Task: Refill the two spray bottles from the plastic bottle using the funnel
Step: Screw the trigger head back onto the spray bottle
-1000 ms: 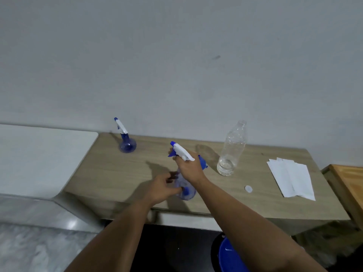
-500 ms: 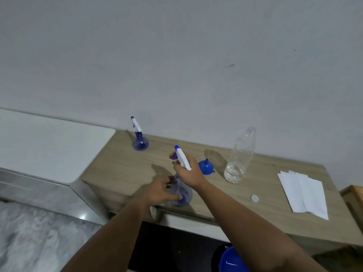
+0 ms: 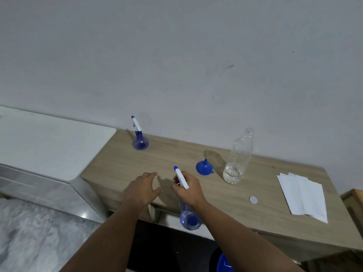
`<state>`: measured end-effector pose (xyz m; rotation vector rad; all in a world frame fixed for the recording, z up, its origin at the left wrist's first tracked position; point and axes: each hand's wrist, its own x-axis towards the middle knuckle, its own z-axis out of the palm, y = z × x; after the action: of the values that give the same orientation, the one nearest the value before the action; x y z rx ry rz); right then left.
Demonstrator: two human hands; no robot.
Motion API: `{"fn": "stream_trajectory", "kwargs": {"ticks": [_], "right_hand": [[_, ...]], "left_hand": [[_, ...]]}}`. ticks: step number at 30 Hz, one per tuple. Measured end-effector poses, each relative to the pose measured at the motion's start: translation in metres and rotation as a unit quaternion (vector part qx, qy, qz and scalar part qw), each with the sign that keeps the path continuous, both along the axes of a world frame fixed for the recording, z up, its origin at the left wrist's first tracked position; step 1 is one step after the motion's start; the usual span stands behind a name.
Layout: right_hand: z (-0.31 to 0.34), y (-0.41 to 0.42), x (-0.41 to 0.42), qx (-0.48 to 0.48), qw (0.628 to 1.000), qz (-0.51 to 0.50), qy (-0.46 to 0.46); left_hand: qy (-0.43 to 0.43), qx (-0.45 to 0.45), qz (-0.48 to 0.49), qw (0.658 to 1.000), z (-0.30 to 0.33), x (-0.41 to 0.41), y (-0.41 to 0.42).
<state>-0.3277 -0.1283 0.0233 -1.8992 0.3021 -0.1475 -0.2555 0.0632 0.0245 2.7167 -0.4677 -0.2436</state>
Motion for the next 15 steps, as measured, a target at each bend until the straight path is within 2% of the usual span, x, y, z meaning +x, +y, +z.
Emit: {"fn": "stream_trajectory", "kwargs": {"ticks": [4, 10, 15], "right_hand": [[-0.008, 0.008, 0.002, 0.013, 0.998, 0.013, 0.057], [-0.007, 0.016, 0.009, -0.040, 0.990, 0.006, 0.135], [-0.005, 0.021, 0.016, -0.038, 0.986, -0.001, 0.162]], "left_hand": [[-0.023, 0.007, 0.016, 1.000, 0.004, 0.003, 0.002], [-0.033, 0.009, 0.029, 0.999, 0.010, 0.009, 0.004], [-0.034, 0.010, 0.035, 0.999, 0.014, 0.014, 0.009]]}}
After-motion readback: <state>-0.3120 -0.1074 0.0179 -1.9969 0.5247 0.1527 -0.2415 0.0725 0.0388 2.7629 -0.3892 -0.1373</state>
